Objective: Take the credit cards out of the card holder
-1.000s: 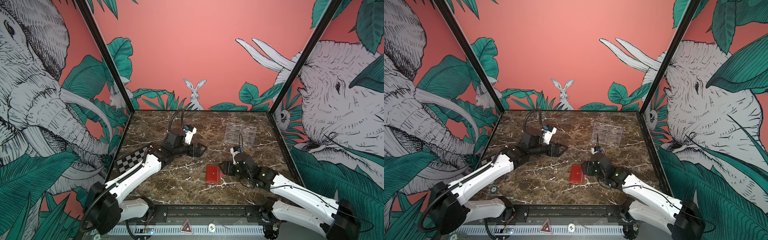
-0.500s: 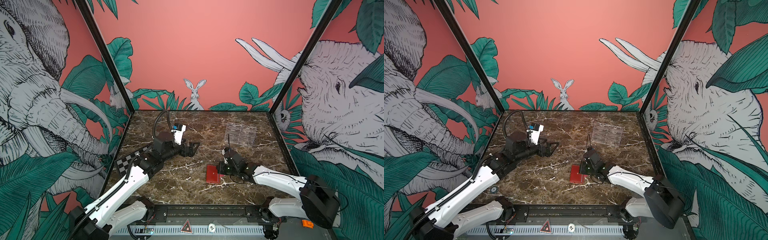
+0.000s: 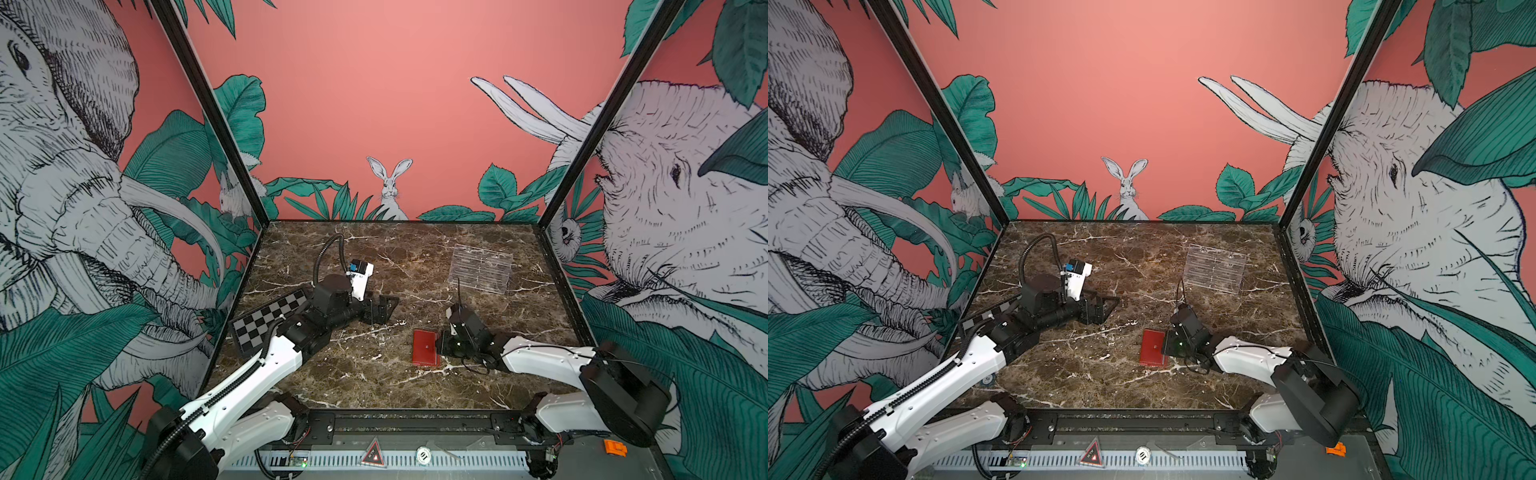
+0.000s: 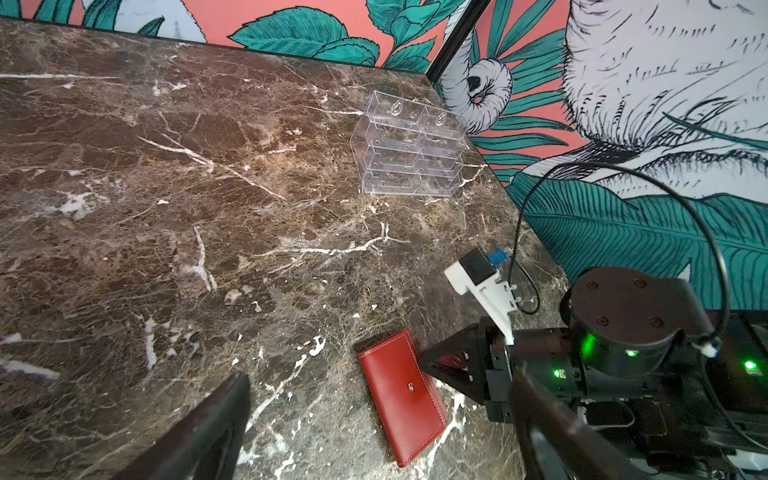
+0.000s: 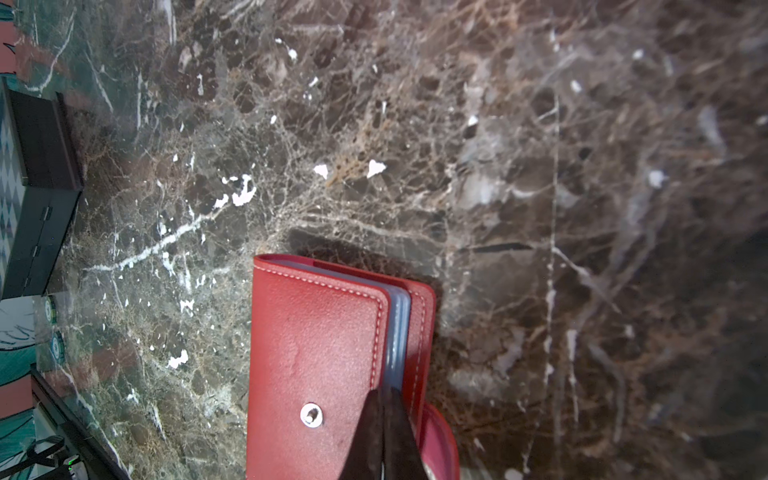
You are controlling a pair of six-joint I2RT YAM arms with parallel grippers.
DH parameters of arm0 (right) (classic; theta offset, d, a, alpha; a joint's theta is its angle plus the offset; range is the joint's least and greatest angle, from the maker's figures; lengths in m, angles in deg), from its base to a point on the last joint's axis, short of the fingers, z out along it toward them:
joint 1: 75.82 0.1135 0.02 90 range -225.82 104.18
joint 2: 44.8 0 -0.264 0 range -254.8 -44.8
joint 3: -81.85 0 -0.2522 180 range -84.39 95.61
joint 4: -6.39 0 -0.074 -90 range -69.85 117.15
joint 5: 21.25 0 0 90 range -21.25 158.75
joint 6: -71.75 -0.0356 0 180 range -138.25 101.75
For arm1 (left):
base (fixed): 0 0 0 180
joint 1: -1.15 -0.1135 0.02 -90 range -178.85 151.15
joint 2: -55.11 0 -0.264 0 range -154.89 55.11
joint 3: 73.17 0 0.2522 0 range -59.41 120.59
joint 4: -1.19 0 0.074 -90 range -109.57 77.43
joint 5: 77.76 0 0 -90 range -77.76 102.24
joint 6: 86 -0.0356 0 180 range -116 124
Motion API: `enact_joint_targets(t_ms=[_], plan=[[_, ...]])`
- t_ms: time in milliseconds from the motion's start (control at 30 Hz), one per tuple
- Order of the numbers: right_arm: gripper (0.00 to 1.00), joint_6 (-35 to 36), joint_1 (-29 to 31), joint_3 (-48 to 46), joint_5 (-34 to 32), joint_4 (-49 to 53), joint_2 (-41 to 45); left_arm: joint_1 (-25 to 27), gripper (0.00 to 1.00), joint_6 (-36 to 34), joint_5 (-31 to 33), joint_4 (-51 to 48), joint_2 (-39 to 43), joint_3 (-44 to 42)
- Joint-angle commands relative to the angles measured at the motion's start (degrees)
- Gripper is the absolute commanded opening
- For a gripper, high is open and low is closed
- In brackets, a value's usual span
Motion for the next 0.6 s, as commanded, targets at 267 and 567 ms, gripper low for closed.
enact_joint_targets(t_ms=[267, 567], plan=[[0.04, -0.77, -0.52, -2.83, -0.81, 0.29, 2.77, -0.17, 0.95, 3.52, -1.27, 4.25, -3.51, -3.26], [0.05, -1.3, -0.57, -3.77, 2.16, -4.63, 1.12, -0.01, 0.94, 5.33, -2.6, 7.01, -4.85, -4.68]])
